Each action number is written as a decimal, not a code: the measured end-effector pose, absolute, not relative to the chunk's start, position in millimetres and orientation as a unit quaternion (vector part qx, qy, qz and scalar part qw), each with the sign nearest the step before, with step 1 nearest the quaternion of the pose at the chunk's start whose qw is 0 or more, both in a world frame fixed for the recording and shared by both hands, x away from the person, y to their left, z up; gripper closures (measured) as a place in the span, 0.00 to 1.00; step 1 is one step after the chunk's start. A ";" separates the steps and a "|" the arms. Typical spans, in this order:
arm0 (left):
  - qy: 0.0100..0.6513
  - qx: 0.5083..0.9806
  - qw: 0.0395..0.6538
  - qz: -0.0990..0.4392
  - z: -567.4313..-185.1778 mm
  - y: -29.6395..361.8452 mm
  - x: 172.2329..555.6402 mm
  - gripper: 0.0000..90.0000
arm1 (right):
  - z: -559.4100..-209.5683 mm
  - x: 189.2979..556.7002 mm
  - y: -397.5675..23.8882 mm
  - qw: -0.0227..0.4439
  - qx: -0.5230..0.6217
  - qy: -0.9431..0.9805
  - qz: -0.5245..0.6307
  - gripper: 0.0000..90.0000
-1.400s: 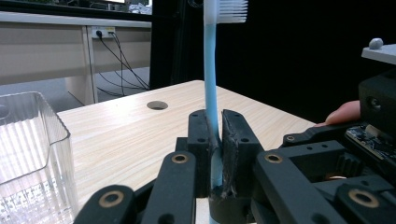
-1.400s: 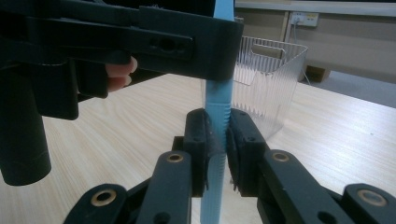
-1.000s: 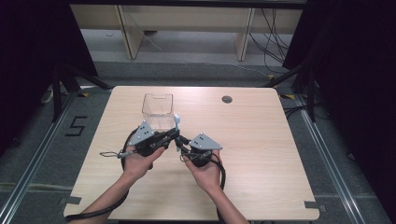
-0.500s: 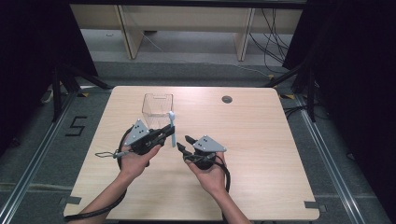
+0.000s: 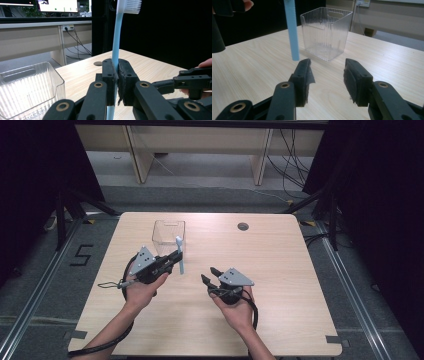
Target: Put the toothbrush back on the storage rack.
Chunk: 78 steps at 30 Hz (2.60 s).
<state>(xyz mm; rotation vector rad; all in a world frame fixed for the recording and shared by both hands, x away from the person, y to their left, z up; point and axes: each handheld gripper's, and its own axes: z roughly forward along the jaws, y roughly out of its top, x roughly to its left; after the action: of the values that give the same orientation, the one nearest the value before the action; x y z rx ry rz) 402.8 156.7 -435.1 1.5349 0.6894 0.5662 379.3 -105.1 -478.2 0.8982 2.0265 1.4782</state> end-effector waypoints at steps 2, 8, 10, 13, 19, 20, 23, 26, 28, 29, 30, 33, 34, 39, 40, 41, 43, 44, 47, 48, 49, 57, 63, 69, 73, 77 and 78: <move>0.302 0.671 0.630 0.249 -434.4 158.0 402.9 0.93 | -478.9 378.8 -108.8 0.236 0.332 0.736 0.541 0.63; 0.305 0.666 0.631 0.255 -432.5 163.8 405.0 0.93 | -480.1 377.7 -119.8 0.246 0.338 0.731 0.539 0.63; 0.307 0.664 0.631 0.257 -432.3 165.5 405.6 0.93 | -480.7 376.7 -123.5 0.241 0.349 0.729 0.538 0.63; 0.311 0.662 0.631 0.259 -431.5 168.2 406.6 0.93 | -482.1 377.2 -128.4 0.246 0.348 0.727 0.538 0.62; 0.310 0.659 0.630 0.270 -428.8 175.3 408.4 0.93 | -484.2 376.2 -138.5 0.249 0.354 0.725 0.535 0.62; 0.312 0.658 0.630 0.271 -428.4 176.4 408.4 0.93 | -485.2 375.8 -139.4 0.252 0.360 0.721 0.536 0.62; 0.315 0.655 0.630 0.273 -427.4 179.7 409.2 0.93 | -486.3 374.9 -144.2 0.256 0.363 0.722 0.530 0.62; 0.317 0.654 0.629 0.276 -426.6 182.6 410.6 0.93 | -487.5 373.1 -148.8 0.261 0.371 0.718 0.528 0.62; 0.319 0.653 0.629 0.277 -426.4 183.5 411.5 0.93 | -488.3 372.9 -152.1 0.266 0.372 0.718 0.525 0.62; 0.319 0.652 0.629 0.278 -426.3 184.0 412.0 0.93 | -489.3 373.3 -152.8 0.265 0.370 0.716 0.530 0.62; 0.319 0.652 0.628 0.279 -426.1 184.7 412.5 0.93 | -489.3 373.1 -154.5 0.266 0.368 0.719 0.527 0.62; 0.322 0.652 0.628 0.277 -425.3 186.4 413.7 0.93 | -489.9 370.6 -157.8 0.270 0.380 0.714 0.522 0.62; 0.323 0.652 0.627 0.277 -425.0 187.1 414.2 0.93 | -490.6 371.1 -158.2 0.270 0.374 0.715 0.525 0.62; 0.325 0.648 0.627 0.284 -423.0 189.8 416.7 0.93 | -493.5 369.8 -161.4 0.276 0.377 0.708 0.530 0.62; 0.324 0.649 0.627 0.285 -422.3 190.7 417.2 0.93 | -493.9 369.2 -162.1 0.284 0.378 0.707 0.525 0.62; 0.324 0.649 0.627 0.285 -422.0 191.1 417.5 0.93 | -494.7 368.7 -162.2 0.274 0.381 0.710 0.524 0.62; 0.326 0.646 0.628 0.285 -421.3 191.6 417.9 0.93 | -495.1 368.1 -162.9 0.278 0.383 0.709 0.523 0.62; 0.326 0.645 0.629 0.286 -420.8 192.0 418.5 0.93 | -495.4 368.3 -163.2 0.279 0.381 0.709 0.524 0.62; 0.327 0.643 0.630 0.287 -419.5 192.9 419.8 0.93 | -494.8 367.7 -163.6 0.279 0.382 0.709 0.522 0.62; 0.327 0.643 0.630 0.287 -419.2 193.1 420.2 0.93 | -494.8 366.8 -162.8 0.274 0.388 0.708 0.523 0.62; 0.327 0.643 0.630 0.288 -418.6 193.2 420.6 0.93 | -494.8 366.8 -162.8 0.274 0.387 0.708 0.523 0.62; 0.328 0.641 0.629 0.292 -415.1 194.4 426.0 0.93 | -496.6 368.5 -163.4 0.270 0.380 0.707 0.531 0.62; 0.330 0.639 0.629 0.297 -412.9 195.3 429.8 0.93 | -496.7 367.4 -163.8 0.272 0.384 0.711 0.522 0.62; 0.334 0.632 0.632 0.299 -411.4 197.9 434.2 0.93 | -497.6 367.7 -163.5 0.275 0.385 0.709 0.523 0.62; 0.341 0.627 0.634 0.299 -410.1 199.9 437.2 0.93 | -498.0 367.7 -163.8 0.274 0.385 0.709 0.523 0.62; 0.344 0.624 0.634 0.300 -408.6 202.2 440.2 0.93 | -498.4 367.5 -163.3 0.270 0.389 0.706 0.527 0.62; 0.344 0.624 0.633 0.302 -408.1 202.7 440.8 0.93 | -497.9 367.7 -163.9 0.274 0.386 0.709 0.523 0.62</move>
<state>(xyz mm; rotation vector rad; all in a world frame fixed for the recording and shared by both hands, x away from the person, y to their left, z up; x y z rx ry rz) 440.8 202.7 -408.1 1.4268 0.7872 0.6903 367.7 -163.9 -497.9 1.0384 1.9074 1.4064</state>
